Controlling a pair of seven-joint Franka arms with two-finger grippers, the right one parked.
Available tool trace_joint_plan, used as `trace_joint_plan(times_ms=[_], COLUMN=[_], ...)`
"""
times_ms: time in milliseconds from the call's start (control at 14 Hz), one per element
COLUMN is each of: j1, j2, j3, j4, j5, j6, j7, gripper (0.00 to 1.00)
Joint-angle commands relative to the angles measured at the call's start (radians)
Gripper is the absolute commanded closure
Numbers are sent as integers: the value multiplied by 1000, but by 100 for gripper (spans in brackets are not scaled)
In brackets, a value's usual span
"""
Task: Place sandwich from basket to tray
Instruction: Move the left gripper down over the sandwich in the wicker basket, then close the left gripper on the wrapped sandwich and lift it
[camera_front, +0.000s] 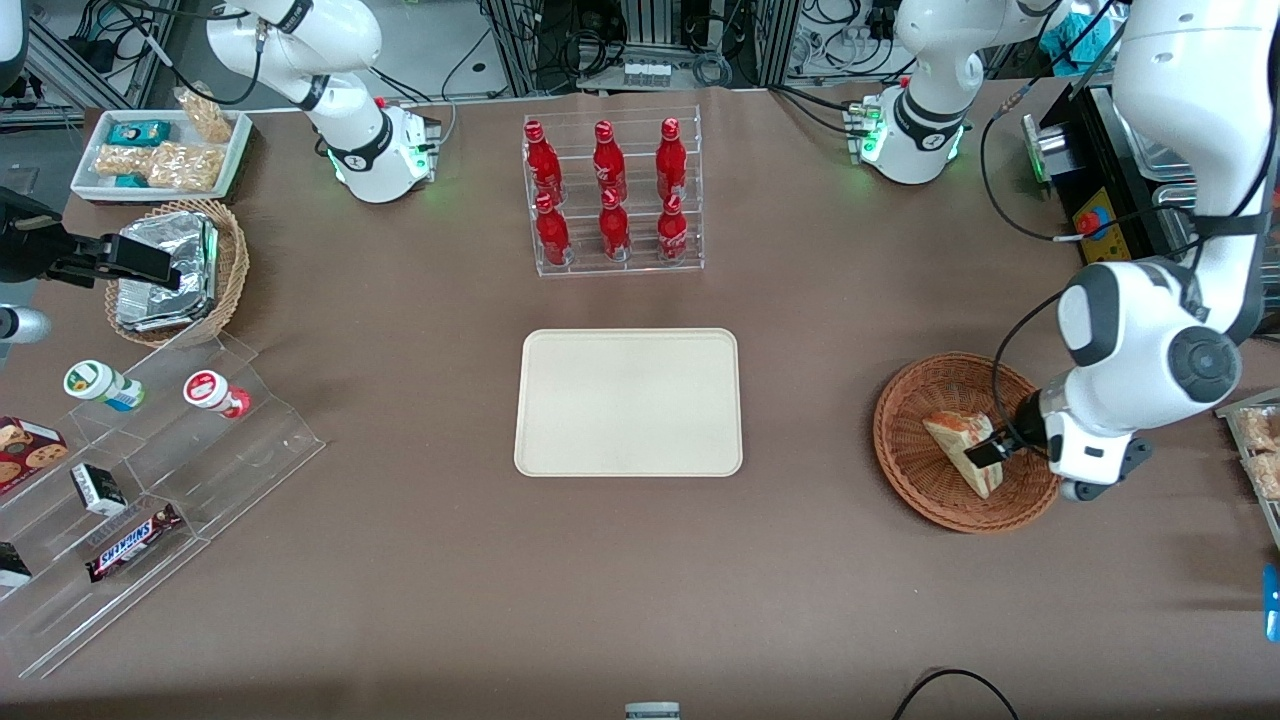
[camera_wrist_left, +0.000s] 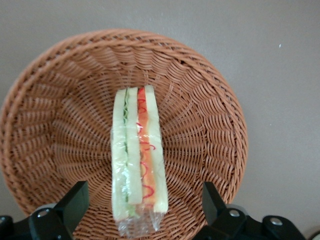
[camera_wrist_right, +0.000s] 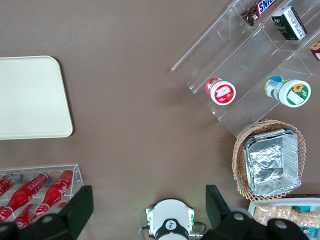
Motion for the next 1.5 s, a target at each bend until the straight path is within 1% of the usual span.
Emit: trace_joint_plan(times_ms=[0, 643, 714, 857, 929, 1071, 1143, 1286, 1429], j1=[-12, -15, -15, -17, -18, -18, -18, -24, -61], j2=[26, 40, 40, 37, 35, 20, 9, -7, -30], j3=[2, 9, 9, 8, 8, 8, 8, 3, 2], j4=[-3, -81, -83, -85, -86, -85, -82, -72, -48], j5=[-7, -5, -5, -2, 0, 0, 1, 6, 6], j6=[40, 71, 70, 62, 57, 19, 1, -7, -10], j7=[-16, -65, -77, -103, -105, -105, -105, -102, -97], gripper=[0, 0, 8, 42, 55, 78, 85, 85, 86])
